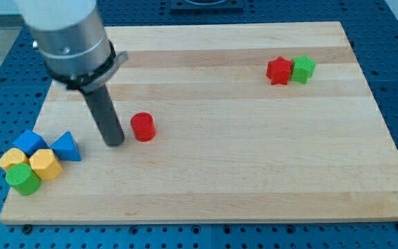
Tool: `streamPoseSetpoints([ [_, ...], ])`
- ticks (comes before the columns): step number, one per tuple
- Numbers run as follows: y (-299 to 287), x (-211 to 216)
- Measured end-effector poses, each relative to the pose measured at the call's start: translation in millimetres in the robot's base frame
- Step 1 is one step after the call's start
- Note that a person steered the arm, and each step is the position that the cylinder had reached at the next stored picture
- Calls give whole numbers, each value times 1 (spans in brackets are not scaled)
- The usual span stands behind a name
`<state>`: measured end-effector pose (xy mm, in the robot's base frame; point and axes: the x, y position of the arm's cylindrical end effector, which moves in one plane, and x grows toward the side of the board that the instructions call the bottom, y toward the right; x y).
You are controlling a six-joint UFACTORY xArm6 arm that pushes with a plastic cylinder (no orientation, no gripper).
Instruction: Move red circle slightly down
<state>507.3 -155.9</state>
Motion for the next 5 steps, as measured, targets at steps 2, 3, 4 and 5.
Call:
streamPoseSetpoints([
  [2,8,-56],
  [3,10,-80],
  [4,36,-78],
  [5,45,-48],
])
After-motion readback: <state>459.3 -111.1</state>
